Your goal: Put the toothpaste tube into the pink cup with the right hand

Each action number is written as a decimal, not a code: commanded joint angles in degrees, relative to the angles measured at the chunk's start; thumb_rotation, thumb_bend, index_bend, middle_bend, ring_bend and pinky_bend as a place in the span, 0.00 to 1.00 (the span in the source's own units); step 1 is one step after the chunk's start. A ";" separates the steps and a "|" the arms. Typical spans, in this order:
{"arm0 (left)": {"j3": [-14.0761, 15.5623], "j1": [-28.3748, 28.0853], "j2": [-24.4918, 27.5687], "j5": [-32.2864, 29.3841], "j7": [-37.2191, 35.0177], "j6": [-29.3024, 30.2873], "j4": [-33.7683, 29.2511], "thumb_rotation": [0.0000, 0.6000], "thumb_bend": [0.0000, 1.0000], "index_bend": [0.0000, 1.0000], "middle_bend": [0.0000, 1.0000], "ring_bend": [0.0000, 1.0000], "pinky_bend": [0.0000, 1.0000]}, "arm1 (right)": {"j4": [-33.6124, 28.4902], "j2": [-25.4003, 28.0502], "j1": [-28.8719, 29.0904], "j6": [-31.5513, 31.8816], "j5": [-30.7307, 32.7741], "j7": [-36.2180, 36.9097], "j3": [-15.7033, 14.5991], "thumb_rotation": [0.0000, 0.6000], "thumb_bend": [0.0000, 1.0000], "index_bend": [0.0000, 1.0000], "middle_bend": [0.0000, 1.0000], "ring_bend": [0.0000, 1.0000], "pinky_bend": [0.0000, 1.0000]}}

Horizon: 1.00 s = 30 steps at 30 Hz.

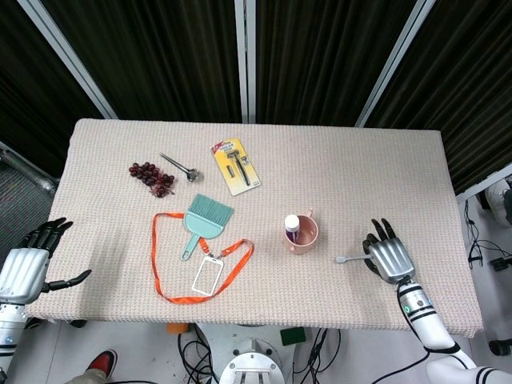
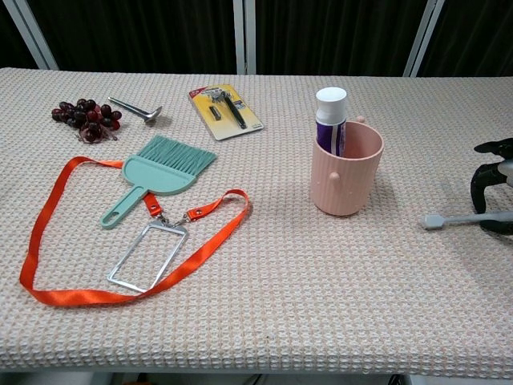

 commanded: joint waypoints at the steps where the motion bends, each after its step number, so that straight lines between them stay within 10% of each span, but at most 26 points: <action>1: 0.00 0.03 0.08 0.07 0.10 0.12 -0.14 0.44 0.08 0.12 0.09 0.10 0.21 | -0.29 0.42 -0.43 1.59 -1.05 1.55 0.05 1.00 0.84 0.71 0.40 0.00 0.00; 15: -0.14 -0.04 0.00 0.30 0.12 0.39 -0.32 0.44 0.08 0.12 0.09 0.10 0.21 | -9.63 7.32 -2.61 23.73 -9.61 37.94 8.56 1.00 0.87 0.75 0.44 0.02 0.00; 20: 0.00 -0.18 -0.06 0.63 0.77 0.27 -0.57 0.44 0.08 0.12 0.09 0.10 0.21 | -12.78 -0.28 0.52 21.32 -7.39 55.46 10.32 1.00 0.83 0.75 0.45 0.02 0.00; 30: 0.18 0.18 0.11 -0.08 -0.11 0.05 0.24 0.45 0.08 0.12 0.09 0.10 0.21 | -8.25 -10.66 6.00 12.73 -2.29 56.59 12.29 1.00 0.80 0.76 0.44 0.02 0.00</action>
